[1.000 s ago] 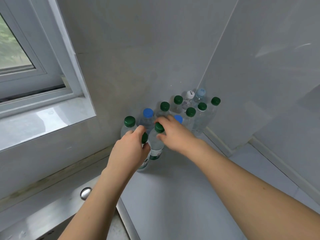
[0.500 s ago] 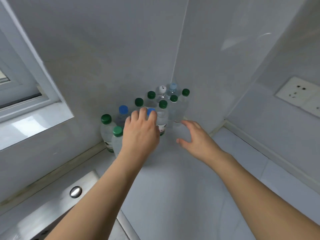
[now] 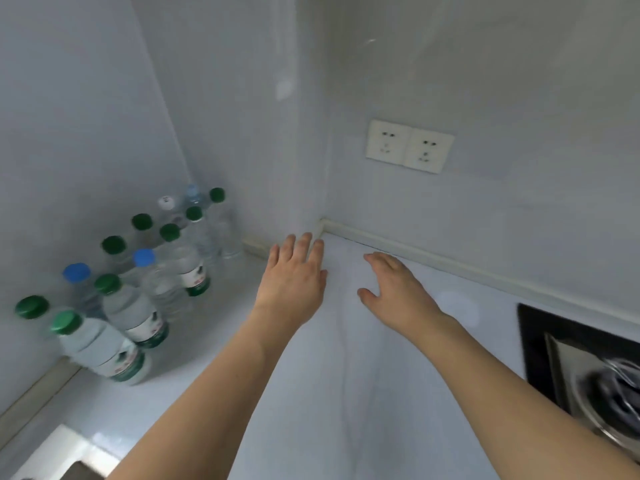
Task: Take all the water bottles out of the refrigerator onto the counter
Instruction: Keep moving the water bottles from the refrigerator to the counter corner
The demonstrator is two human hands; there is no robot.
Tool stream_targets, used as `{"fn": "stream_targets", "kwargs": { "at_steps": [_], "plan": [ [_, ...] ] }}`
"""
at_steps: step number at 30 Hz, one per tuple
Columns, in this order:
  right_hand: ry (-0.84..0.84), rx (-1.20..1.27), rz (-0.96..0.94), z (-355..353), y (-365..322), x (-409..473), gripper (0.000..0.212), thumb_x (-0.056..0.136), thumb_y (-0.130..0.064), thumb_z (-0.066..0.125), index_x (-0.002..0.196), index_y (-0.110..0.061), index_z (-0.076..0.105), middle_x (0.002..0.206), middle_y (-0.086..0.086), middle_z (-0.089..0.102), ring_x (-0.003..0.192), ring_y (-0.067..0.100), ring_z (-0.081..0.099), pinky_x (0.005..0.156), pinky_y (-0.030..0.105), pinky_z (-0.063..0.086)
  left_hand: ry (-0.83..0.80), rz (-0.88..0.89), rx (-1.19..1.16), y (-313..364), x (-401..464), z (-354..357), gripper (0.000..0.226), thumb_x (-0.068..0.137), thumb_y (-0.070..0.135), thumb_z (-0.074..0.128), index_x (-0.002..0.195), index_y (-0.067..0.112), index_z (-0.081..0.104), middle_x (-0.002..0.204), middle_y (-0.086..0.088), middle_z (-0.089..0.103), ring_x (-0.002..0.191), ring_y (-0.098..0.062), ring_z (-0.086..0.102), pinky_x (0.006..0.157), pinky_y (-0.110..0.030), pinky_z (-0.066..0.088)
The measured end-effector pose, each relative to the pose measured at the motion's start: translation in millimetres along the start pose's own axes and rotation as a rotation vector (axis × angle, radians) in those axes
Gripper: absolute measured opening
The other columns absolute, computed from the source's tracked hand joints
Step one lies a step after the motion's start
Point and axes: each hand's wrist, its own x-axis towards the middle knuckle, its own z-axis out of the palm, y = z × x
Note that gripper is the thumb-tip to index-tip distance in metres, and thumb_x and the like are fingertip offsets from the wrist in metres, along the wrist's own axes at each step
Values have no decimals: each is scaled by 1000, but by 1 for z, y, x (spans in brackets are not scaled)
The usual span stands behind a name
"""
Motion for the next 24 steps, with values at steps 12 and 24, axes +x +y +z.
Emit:
{"fn": "stream_targets", "kwargs": {
  "at_steps": [12, 24],
  "plan": [
    [180, 33, 371, -102, 190, -172, 58, 95, -29, 52, 147, -11, 32, 152, 4, 32, 141, 19, 24, 116, 30, 21, -81, 420, 3, 268, 6, 5, 58, 102, 38, 32, 152, 15, 12, 160, -6, 8, 147, -28, 5, 120, -42, 8],
    [392, 118, 688, -164, 351, -432, 58, 95, -27, 55, 147, -16, 33, 153, 1, 32, 142, 19, 26, 117, 34, 24, -80, 823, -4, 555, -101, -2, 53, 102, 31, 32, 151, 14, 19, 160, -8, 12, 145, -30, 13, 119, -44, 13]
  ]
}}
